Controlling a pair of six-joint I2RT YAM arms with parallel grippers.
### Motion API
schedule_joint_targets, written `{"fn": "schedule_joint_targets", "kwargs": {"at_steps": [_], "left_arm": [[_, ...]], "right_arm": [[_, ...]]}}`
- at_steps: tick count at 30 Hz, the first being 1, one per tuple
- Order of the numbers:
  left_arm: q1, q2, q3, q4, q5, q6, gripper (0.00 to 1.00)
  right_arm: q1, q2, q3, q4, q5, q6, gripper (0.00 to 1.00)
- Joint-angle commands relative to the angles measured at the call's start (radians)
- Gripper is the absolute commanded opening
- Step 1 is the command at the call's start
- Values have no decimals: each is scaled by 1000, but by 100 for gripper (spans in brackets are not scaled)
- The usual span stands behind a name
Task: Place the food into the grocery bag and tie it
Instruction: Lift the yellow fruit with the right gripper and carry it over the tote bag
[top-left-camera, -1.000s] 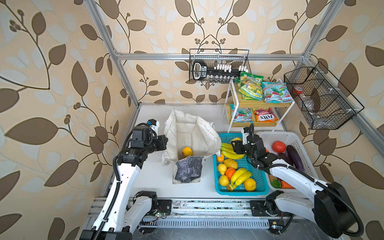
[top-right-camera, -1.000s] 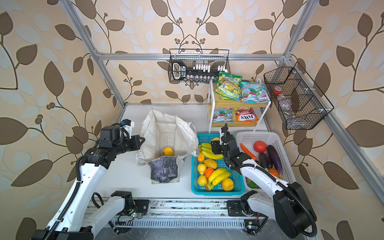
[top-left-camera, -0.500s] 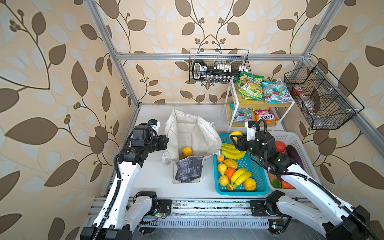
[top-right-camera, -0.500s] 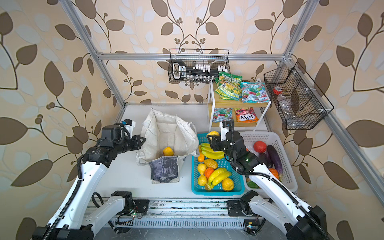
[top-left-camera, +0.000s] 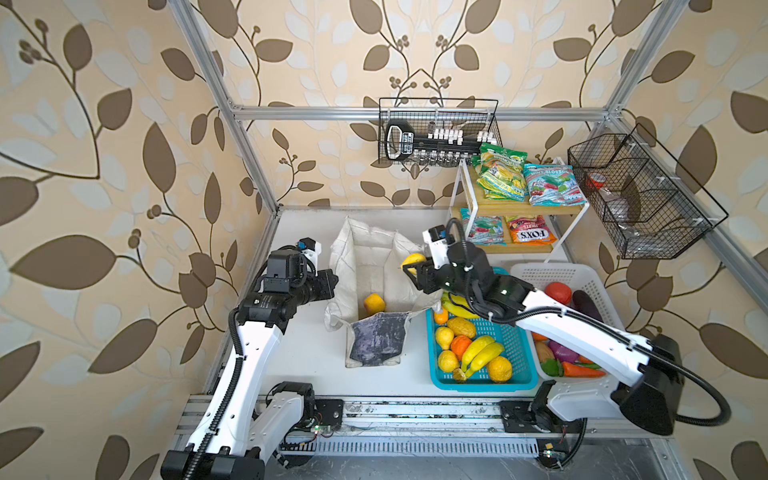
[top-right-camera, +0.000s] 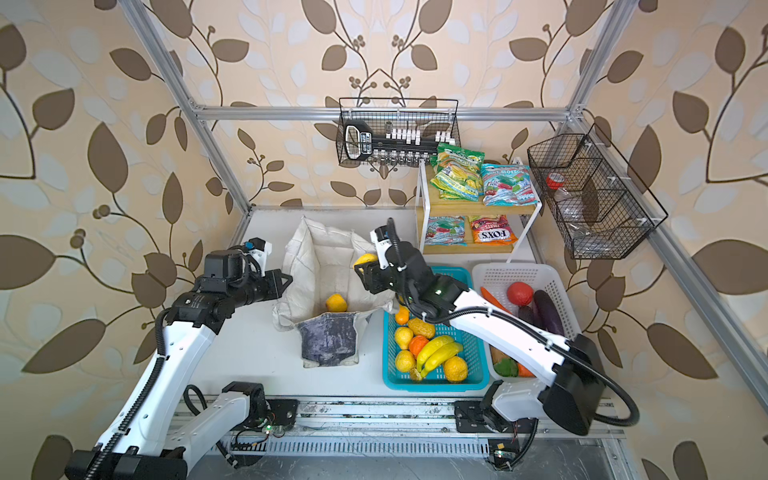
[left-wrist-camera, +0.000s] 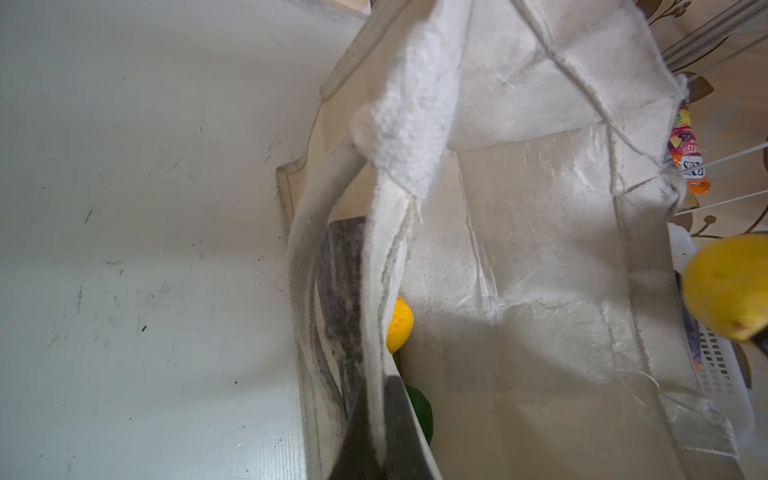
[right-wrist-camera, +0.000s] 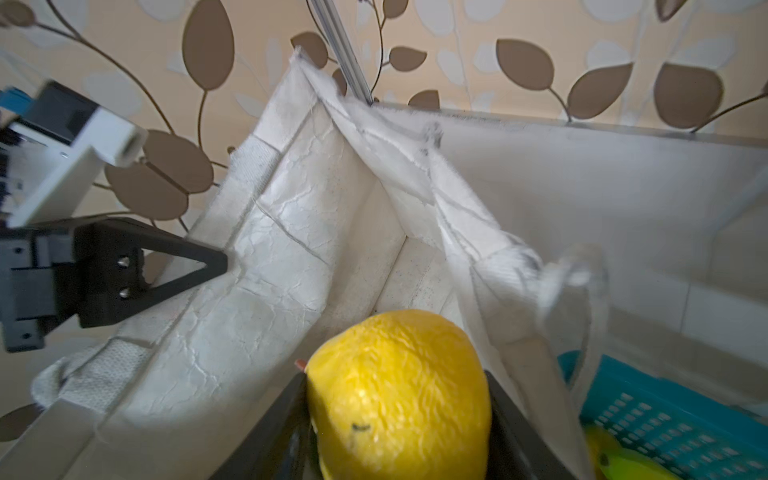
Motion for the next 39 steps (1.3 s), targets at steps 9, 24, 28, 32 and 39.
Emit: {"fn": "schedule_joint_targets", "kwargs": {"at_steps": [9,24,28,32,39], "left_arm": [[-8,-24,-1,15,17,10,0],[-8,-25,-2,12,20,12,0],[-8,-17,1,7,8,14,0],[-8,-19,3,2,3,18,0],[-8,-21,0,8,-18,23,0]], "right_arm": [[52,312,181,-47,-64,-31,58],[112,523,269,-74,-52,-38,57],[117,562,296,-112,-98,-56,57],[119,587,320,-188,-106,-95,58],[137,606,292,-230,5,-142,58]]}}
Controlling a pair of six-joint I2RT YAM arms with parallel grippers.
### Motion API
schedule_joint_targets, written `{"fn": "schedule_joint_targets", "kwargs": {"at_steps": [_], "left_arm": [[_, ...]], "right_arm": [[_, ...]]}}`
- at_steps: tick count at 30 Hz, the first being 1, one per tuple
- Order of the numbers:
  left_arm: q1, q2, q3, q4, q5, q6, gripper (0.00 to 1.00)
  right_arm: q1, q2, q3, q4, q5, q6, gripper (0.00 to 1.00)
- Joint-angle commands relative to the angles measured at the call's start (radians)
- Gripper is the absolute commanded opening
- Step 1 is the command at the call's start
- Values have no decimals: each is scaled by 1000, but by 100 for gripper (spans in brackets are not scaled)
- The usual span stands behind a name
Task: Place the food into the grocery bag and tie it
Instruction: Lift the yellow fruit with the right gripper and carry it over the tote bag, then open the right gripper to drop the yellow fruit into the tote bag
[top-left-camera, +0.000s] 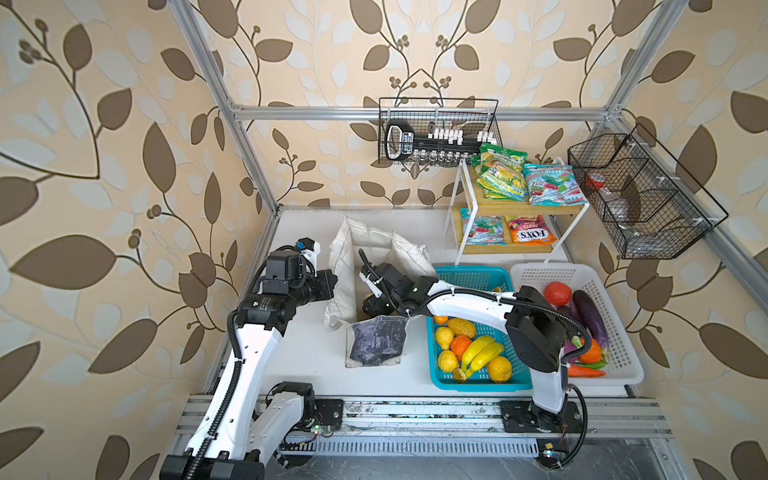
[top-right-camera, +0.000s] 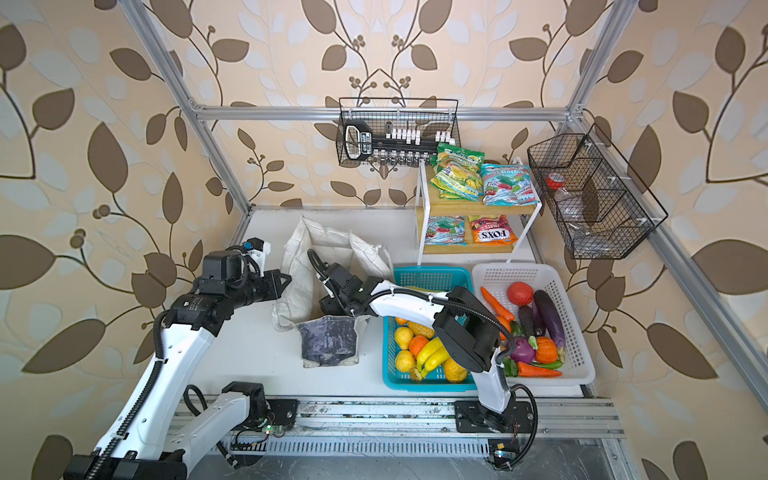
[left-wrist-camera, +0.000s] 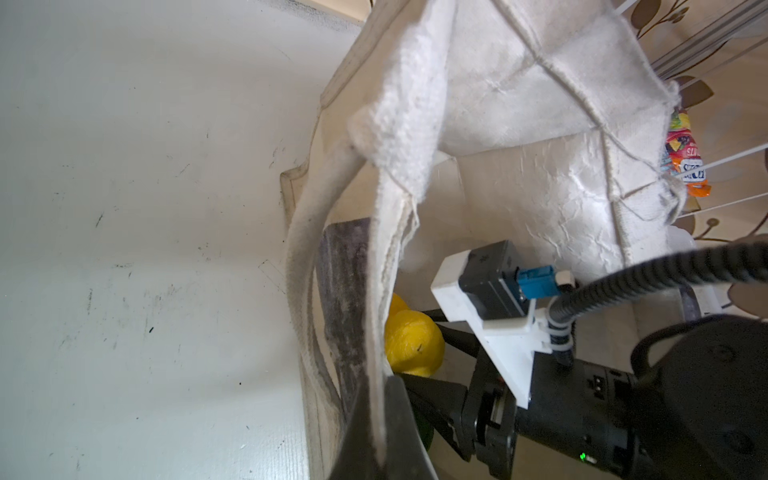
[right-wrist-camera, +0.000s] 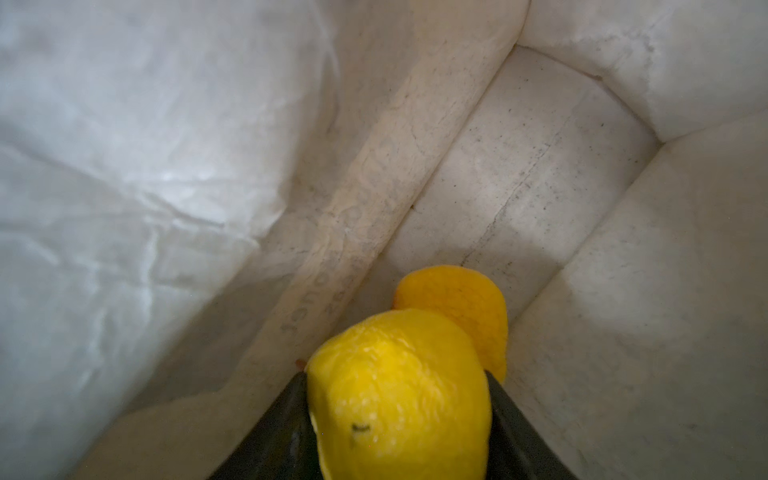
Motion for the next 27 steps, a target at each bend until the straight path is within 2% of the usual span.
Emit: {"fn": "schedule_joint_targets", "kwargs": {"at_steps": [1,12,19,24,27], "left_arm": [[-8,3,2,8,0,22,0],[-7,-8,0,15,17,19,0],[-8,-25,-1,19,33,17,0],[-8,-38,-2,20,31,16,0],[-9,-29,-3,22,31,16,0]], "right_arm": [[-2,55,1,-84,36,-35,58],[-3,140,29,-70,22,-11,60],[-18,163,91,-61,17,19,69],[-34,203,163,-81,11,39,69],[-40,202,170,-101,28,62,73]]}}
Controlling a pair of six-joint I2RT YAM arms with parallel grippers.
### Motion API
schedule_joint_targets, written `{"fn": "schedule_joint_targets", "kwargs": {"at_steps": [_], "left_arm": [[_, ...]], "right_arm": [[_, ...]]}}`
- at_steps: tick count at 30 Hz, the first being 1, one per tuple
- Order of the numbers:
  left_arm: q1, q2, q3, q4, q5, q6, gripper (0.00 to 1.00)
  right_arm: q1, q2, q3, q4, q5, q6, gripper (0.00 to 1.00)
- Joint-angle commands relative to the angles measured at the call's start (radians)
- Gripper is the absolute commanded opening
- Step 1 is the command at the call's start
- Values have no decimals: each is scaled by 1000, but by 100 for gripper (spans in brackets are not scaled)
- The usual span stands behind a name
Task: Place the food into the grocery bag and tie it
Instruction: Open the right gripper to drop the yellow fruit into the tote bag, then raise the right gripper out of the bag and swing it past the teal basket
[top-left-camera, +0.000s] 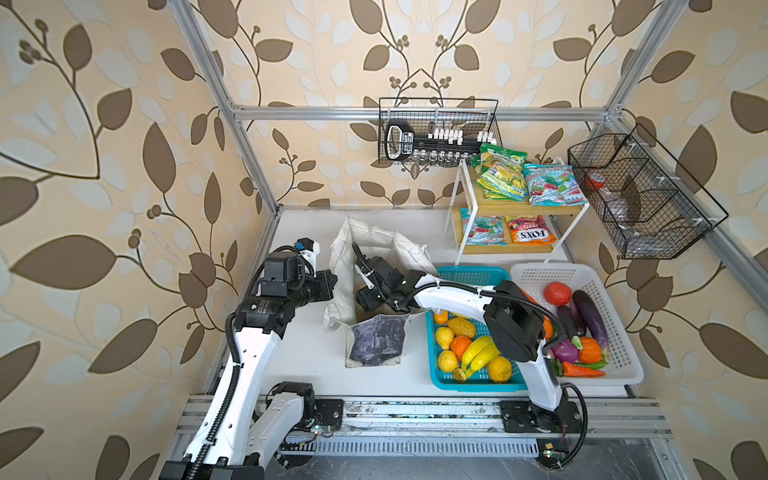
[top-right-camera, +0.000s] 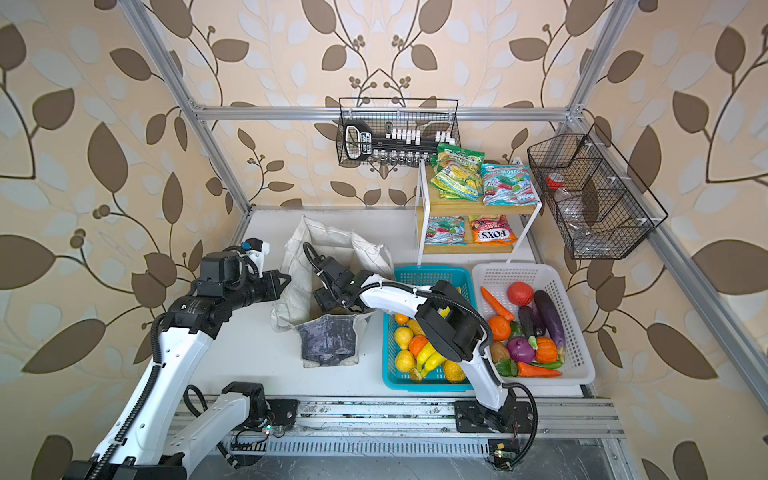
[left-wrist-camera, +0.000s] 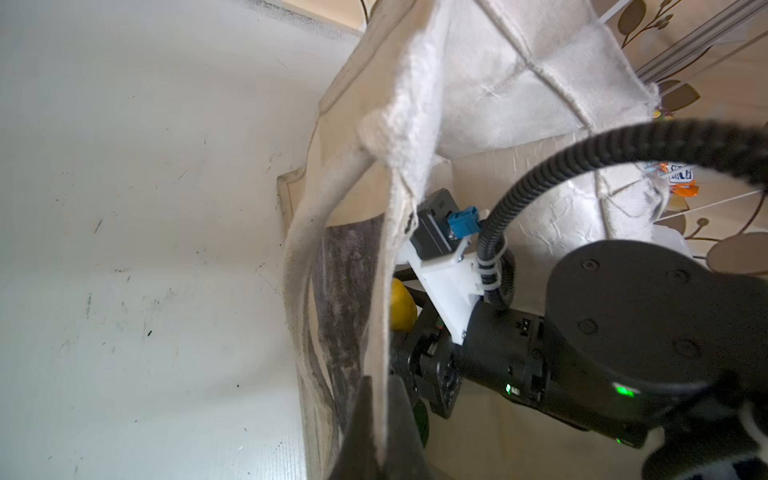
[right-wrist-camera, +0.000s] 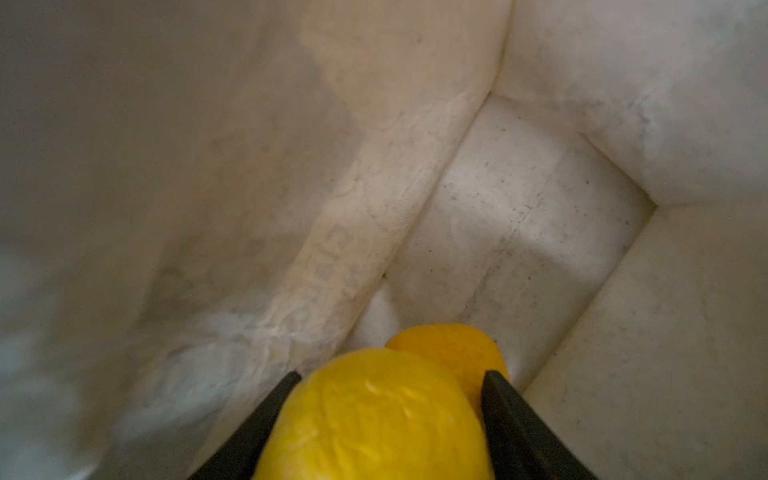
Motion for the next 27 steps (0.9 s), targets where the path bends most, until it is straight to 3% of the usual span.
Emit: {"fn": "schedule_joint_targets", "kwargs": {"at_steps": [1,6,8,23,27], "left_arm": [[-9,-6,-1,18,27,13,0],[-9,-3,-3,18,22,14,0],[-9,-3,-1,13,15,16,0],[-9,5,4,2,-26,17,0],[-9,6,3,6,-21,11,0]], "right_arm": [[2,35,3,-106,8,36,75],[3,-43,-21,-101,41,34,86],[6,-91,-38,-87,62,27,100],[20,-488,-198,-27,136,-34,100],[43,-639,-285,34,210,-91,100]]}}
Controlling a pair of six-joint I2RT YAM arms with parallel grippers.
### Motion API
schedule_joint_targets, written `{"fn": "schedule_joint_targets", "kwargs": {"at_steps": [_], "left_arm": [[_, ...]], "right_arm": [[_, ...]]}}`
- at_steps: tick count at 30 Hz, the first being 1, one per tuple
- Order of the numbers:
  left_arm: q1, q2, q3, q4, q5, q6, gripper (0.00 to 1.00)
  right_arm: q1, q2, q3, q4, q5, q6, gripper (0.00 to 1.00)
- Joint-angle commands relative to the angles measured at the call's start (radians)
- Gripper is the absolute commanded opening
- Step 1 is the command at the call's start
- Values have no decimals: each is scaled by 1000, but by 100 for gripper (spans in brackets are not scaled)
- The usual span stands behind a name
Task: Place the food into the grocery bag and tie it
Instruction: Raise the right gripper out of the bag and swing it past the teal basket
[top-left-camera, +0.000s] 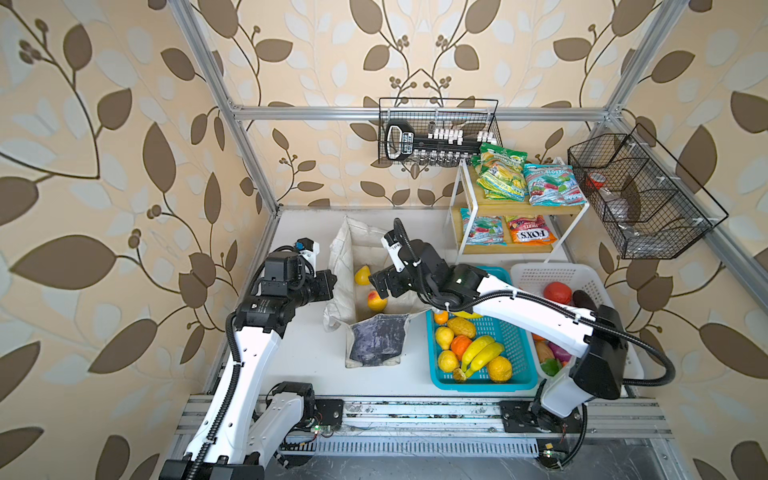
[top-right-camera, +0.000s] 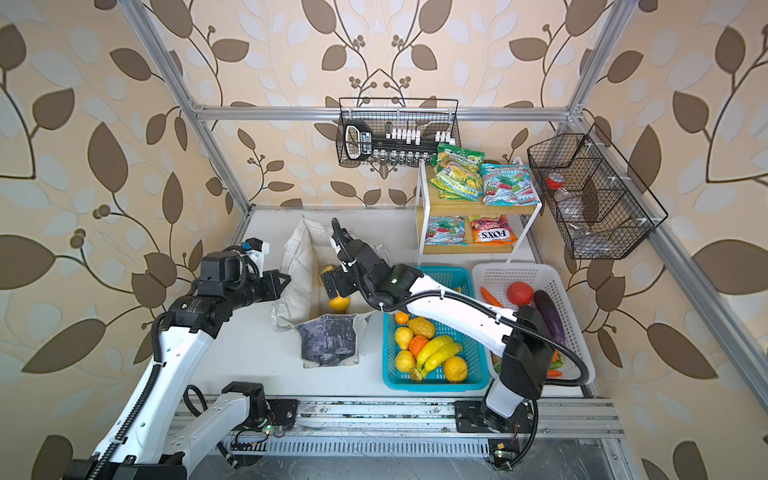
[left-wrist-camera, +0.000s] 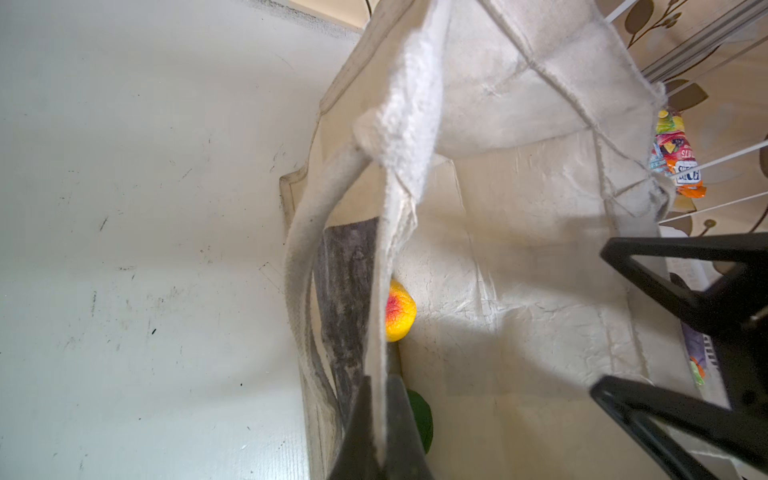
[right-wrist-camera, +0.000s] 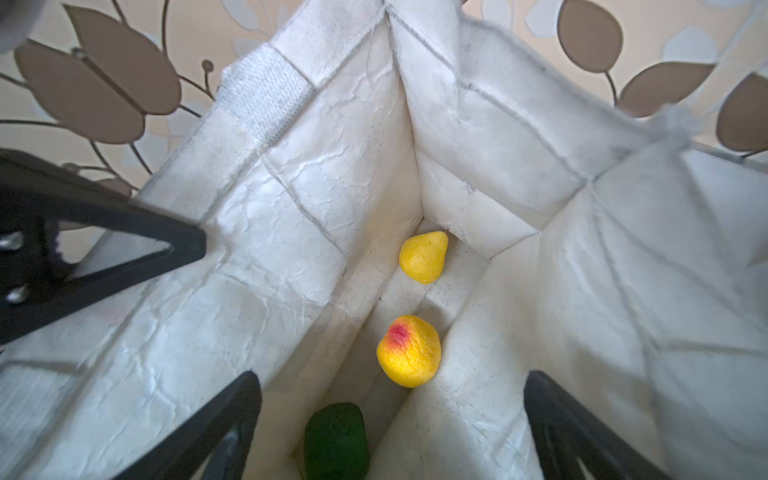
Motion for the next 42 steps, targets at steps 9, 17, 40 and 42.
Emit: {"fn": "schedule_joint_targets", "kwargs": {"at_steps": [9,17,40,42], "left_arm": [[-8,9,11,-6,-12,4,0],[-7,-11,9,-7,-26,5,0],[-8,-29,4,-1,-15,18,0],[-9,-30,7,-6,-22,17,0]], "right_arm": [[20,-435,-237,27,155,-150,100],[-216,-585,-221,-151,112,-109,100],[-829,-634,-78,-132,-493,71,100],[-827,-621,-53,-125,-482,66,100]]}}
